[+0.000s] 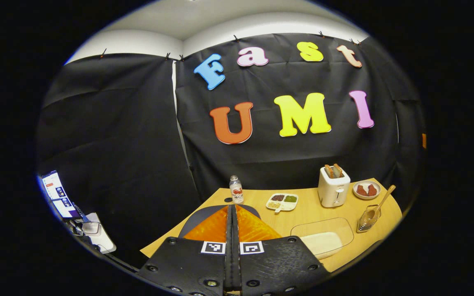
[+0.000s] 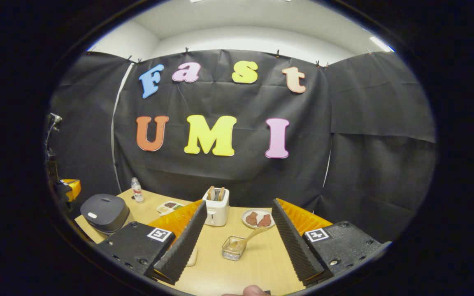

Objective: Close the left gripper, press the button to open the rice cooker; take a wooden spoon from the chopstick holder with the right hand, scoop a spoonful of rice and pour it into the rice cooker, then put the wooden spoon back into the chopstick holder.

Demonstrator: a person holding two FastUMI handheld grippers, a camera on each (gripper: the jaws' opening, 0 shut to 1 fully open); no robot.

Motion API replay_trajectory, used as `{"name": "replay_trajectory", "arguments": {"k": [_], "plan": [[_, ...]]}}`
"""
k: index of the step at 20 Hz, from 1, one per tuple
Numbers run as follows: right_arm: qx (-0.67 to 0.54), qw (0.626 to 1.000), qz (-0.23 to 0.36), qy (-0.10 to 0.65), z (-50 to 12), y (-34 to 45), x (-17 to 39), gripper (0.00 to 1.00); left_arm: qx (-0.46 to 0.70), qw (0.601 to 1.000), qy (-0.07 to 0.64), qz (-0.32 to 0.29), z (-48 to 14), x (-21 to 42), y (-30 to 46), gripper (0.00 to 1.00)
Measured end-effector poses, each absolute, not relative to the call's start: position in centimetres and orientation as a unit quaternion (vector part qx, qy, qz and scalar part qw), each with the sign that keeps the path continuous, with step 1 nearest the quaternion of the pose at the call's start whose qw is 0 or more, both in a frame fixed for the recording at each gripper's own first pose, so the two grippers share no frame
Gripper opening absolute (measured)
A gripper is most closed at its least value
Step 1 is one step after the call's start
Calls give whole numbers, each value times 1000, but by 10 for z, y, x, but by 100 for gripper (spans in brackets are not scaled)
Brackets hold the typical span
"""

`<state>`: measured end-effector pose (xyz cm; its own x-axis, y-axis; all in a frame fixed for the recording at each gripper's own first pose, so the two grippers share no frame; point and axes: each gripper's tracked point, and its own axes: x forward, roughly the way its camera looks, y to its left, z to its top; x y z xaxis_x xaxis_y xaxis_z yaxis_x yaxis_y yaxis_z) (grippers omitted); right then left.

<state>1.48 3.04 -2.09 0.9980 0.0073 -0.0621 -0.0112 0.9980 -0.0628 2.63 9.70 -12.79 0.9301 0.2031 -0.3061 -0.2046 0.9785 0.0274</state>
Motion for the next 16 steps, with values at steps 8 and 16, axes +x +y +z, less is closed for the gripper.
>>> {"name": "replay_trajectory", "arguments": {"k": [8, 16], "plan": [[-47, 997, 12, 58, -41, 50, 18, 100, -8, 959, 250, 130, -229, 24, 133, 0], [-51, 996, 7, 76, -52, 53, 19, 100, -27, 951, 283, 123, -262, 27, 128, 0]]}}
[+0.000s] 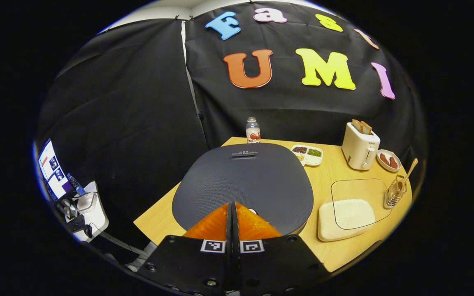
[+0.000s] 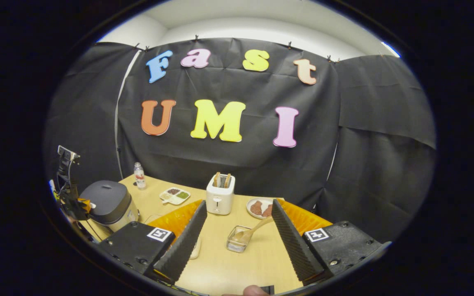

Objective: Close the left gripper, press the button to open the rice cooker; take a wooden spoon from the chopstick holder with the right hand, scoop a spoonful of rice and pour it into the rice cooker, then put the wooden spoon back into the chopstick holder.

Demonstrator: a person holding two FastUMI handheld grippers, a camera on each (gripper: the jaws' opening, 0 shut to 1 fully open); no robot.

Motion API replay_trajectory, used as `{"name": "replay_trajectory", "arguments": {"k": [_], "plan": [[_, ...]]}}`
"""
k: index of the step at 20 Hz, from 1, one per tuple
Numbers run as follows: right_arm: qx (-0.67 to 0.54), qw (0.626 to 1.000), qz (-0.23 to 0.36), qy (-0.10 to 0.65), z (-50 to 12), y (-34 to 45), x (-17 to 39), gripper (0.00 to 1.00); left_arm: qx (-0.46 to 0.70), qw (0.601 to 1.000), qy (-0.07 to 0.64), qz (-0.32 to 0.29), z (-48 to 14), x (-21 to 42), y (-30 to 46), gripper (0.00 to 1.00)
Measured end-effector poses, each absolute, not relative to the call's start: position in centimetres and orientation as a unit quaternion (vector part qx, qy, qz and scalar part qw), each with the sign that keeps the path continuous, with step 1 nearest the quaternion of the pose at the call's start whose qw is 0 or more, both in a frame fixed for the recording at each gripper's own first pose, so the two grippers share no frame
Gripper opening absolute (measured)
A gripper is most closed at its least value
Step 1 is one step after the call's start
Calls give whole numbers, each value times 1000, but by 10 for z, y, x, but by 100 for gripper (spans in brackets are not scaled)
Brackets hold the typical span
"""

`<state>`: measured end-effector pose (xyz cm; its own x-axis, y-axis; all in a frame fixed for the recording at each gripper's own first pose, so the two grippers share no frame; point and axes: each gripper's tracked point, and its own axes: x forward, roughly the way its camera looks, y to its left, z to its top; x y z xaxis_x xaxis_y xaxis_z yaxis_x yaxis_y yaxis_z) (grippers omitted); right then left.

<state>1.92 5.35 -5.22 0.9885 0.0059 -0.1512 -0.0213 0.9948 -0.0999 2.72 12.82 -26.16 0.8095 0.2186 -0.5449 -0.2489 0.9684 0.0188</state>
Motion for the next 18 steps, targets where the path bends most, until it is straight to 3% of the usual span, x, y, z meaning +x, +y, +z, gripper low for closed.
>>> {"name": "replay_trajectory", "arguments": {"k": [18], "plan": [[-48, 995, 10, 86, -59, 57, 22, 100, -15, 941, 313, 127, -266, 20, 128, 0]]}}
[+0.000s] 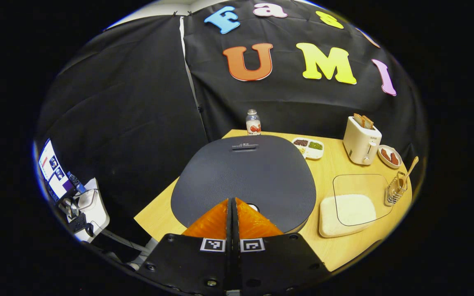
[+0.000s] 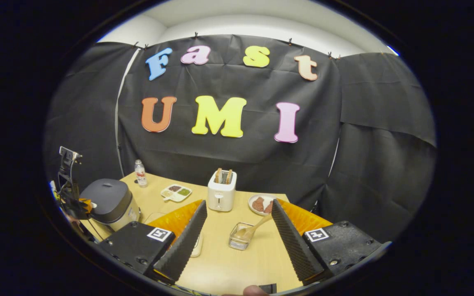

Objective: Close the left gripper, press the button to open the rice cooker; take a wooden spoon from the chopstick holder with the right hand, scoop a spoonful of rice and pour it into the rice cooker, then put the wooden spoon back into the chopstick holder.

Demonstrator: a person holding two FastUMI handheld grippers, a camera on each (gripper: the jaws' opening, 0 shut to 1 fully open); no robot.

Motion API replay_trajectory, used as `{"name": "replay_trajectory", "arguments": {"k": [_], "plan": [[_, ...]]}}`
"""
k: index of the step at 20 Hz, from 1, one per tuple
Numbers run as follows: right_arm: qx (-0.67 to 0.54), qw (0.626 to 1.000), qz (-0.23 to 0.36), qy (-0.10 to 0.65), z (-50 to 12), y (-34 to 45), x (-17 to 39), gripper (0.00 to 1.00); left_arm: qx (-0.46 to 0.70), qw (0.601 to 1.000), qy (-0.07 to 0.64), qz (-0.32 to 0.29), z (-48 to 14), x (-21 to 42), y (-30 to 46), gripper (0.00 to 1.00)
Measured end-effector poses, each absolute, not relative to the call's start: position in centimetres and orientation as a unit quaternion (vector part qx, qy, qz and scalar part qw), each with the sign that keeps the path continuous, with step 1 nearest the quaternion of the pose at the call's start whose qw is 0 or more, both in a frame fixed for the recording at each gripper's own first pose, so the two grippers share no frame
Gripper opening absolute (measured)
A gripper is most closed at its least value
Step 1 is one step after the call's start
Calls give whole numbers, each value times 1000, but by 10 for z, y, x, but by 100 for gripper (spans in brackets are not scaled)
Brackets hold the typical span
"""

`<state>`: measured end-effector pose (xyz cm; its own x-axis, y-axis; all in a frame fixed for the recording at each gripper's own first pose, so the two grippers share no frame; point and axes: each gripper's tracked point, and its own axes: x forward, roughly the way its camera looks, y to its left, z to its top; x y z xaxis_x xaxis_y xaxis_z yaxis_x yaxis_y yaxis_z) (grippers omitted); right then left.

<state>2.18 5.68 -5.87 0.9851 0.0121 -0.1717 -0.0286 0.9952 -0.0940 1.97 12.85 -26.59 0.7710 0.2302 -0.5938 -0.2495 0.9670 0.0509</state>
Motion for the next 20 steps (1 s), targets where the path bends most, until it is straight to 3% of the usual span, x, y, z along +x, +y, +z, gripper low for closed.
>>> {"name": "replay_trajectory", "arguments": {"k": [3, 8, 18, 20], "plan": [[-53, 996, 10, 73, -52, 57, 20, 100, 12, 960, 243, 141, -230, 32, 134, 0], [-40, 998, 6, 54, -44, 52, 17, 100, 37, 981, 69, 177, -120, 63, 157, 0], [-29, 999, -6, 41, -40, 38, 14, 100, 20, 990, 24, 137, -67, 55, 127, 0], [-29, 999, -7, 42, -41, 37, 16, 100, 22, 990, 14, 137, -62, 43, 124, 58]]}}
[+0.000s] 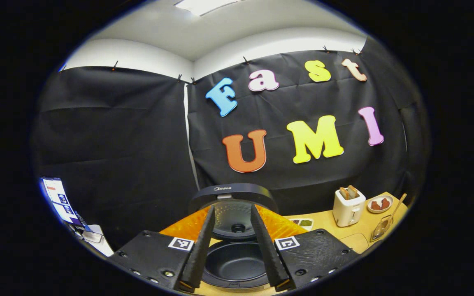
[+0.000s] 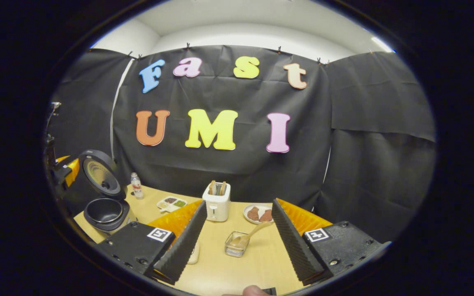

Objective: Close the left gripper, press the button to open the rice cooker; take a wooden spoon from the chopstick holder with the right hand, scoop a spoonful of rice and pour it into the rice cooker, then put the wooden spoon back into the chopstick holder.

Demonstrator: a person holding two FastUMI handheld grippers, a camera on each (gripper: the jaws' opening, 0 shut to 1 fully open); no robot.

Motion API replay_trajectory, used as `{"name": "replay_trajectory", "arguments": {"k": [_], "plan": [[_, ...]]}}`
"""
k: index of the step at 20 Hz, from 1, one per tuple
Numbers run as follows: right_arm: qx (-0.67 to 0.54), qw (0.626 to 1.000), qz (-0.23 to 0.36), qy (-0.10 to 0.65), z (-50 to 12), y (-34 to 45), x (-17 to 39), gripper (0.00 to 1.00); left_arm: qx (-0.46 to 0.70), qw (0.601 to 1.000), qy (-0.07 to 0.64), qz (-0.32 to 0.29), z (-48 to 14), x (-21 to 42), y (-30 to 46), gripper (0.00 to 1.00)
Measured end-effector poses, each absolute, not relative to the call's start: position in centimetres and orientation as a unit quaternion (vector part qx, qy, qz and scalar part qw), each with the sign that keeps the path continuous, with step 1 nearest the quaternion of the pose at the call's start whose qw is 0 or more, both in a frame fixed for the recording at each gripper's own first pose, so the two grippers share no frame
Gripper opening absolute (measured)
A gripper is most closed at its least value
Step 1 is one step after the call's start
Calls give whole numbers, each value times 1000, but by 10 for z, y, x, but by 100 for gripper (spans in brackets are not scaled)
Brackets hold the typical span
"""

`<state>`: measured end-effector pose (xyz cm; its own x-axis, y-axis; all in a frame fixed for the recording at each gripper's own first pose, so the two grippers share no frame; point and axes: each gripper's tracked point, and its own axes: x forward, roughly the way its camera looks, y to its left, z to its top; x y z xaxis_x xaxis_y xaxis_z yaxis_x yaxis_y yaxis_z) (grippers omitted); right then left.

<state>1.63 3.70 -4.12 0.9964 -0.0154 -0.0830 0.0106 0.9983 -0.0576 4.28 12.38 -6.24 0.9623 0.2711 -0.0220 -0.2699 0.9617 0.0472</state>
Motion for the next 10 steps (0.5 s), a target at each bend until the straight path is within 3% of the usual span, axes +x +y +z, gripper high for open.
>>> {"name": "replay_trajectory", "arguments": {"k": [1, 4, 10], "plan": [[-27, 999, -7, 41, -41, 36, 16, 100, 26, 989, 9, 144, -60, 40, 128, 58], [-19, 999, -10, 38, -42, 35, 18, 100, 31, 990, 5, 137, -60, 33, 122, 96], [1, 999, -27, 47, -54, 24, 29, 100, 22, 989, 20, 143, -66, 27, 127, 95]]}}
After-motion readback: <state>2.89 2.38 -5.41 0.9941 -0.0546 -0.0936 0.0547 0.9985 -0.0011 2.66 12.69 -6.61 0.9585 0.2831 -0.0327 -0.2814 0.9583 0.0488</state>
